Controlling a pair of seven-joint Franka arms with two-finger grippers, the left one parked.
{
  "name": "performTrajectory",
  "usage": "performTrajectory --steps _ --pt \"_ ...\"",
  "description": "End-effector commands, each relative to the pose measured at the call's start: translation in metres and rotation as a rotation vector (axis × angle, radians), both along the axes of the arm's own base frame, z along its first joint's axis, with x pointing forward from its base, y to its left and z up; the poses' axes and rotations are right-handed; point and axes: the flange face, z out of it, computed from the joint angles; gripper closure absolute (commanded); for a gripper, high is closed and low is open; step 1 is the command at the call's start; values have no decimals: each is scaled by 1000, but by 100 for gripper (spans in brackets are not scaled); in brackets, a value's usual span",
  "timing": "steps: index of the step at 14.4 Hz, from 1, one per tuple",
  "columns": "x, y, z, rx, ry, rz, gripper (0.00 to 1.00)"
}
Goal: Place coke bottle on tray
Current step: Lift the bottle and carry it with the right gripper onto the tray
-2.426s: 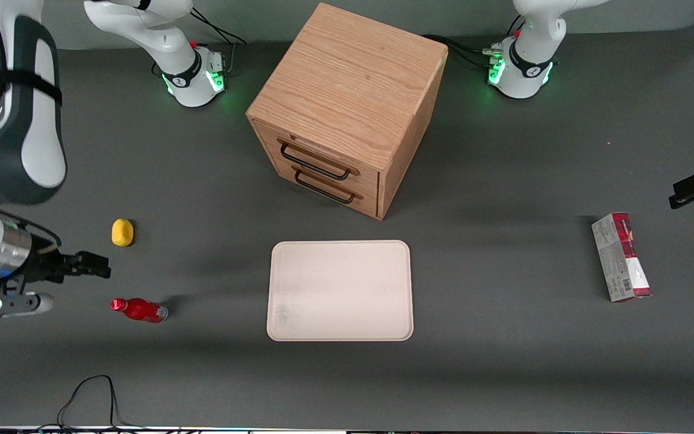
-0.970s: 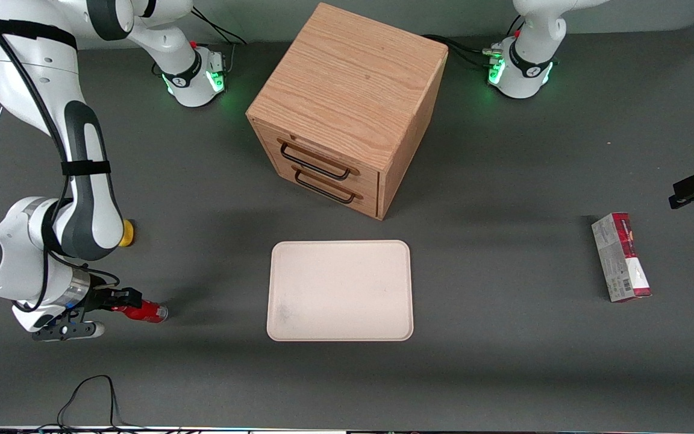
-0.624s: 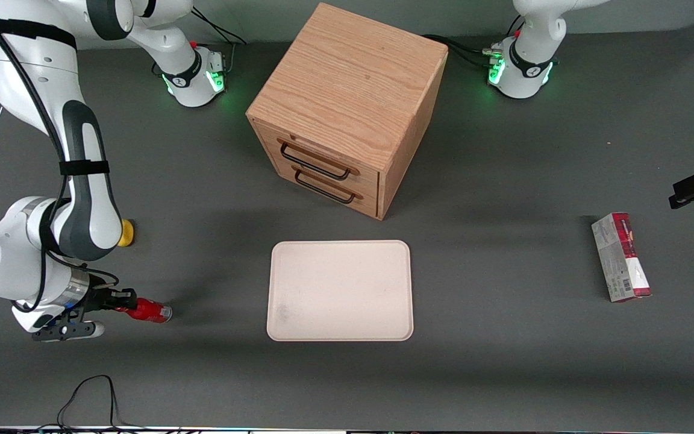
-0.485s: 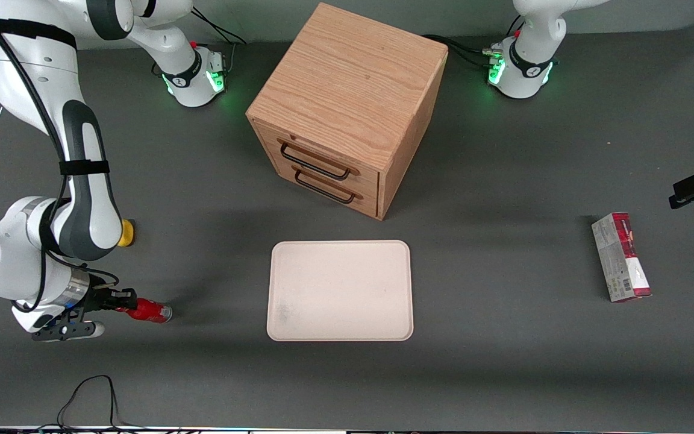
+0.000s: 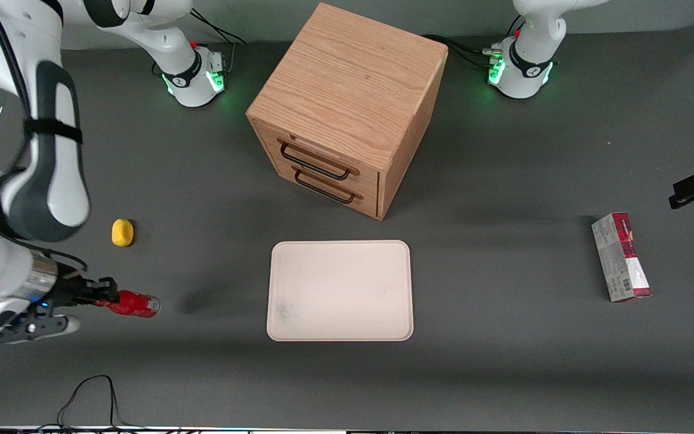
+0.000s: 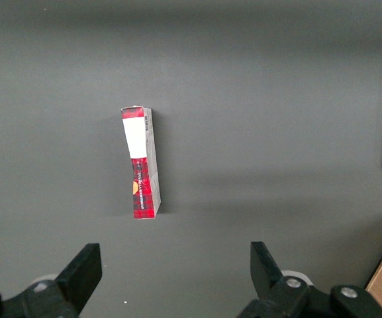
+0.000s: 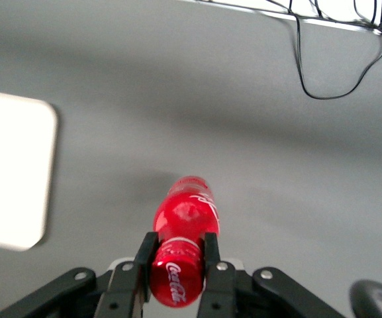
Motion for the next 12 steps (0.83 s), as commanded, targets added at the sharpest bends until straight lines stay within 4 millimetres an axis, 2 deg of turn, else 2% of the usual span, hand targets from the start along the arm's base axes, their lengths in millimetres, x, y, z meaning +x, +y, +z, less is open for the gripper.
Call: performTrajectory --steps 1,3,5,7,8,9,10,12 --pt "-6 37 66 -3 -9 31 100" --pt "-14 74 82 20 -9 37 100" --pt "-23 130 98 10 -43 55 100" --pt "-32 197 92 -2 -75 44 100" --pt "-33 226 85 -2 -106 20 100" --pt "-32 255 67 12 -113 16 100" --pt "-29 273 48 30 -113 18 100" --pt "-15 293 1 32 -125 42 100"
